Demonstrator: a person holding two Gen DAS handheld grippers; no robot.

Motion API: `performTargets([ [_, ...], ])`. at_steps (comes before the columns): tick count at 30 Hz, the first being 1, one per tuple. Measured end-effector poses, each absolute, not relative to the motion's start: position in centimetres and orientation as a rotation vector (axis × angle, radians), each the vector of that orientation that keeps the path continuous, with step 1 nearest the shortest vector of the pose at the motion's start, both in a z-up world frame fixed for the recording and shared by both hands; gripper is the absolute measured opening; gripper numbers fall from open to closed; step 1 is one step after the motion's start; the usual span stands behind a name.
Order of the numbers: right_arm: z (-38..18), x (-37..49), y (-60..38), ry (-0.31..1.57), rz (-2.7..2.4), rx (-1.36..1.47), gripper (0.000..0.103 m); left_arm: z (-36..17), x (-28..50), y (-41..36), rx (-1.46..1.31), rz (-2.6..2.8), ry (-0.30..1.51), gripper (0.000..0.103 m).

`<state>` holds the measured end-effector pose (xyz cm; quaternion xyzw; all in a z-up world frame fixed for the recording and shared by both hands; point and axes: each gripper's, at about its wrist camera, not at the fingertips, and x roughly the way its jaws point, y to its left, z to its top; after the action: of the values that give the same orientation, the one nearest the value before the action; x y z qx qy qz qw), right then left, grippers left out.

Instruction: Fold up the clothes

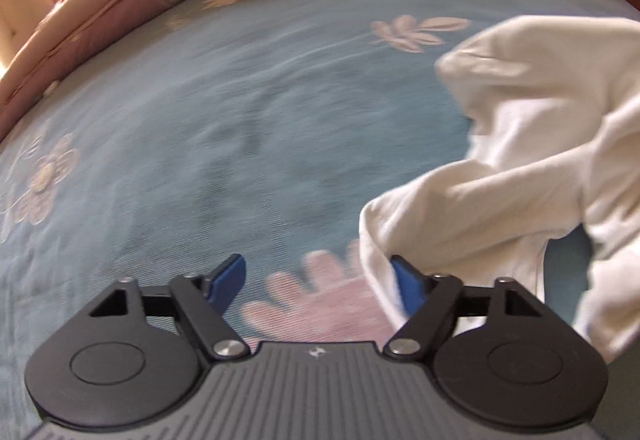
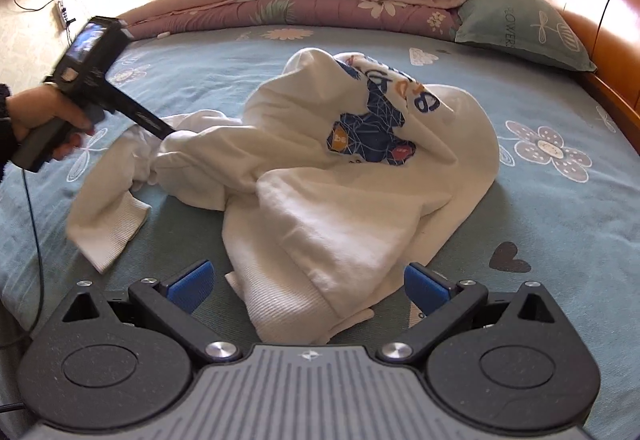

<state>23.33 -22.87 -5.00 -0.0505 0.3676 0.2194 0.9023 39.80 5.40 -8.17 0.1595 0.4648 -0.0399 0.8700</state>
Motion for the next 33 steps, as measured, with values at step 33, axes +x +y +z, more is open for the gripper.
performTargets([
  [33,-5.6,24.5,-22.4,0.776,0.455,-0.048,0.103,-10.3,38.9,-2.9,0.763,-0.29,0.698,0.093],
])
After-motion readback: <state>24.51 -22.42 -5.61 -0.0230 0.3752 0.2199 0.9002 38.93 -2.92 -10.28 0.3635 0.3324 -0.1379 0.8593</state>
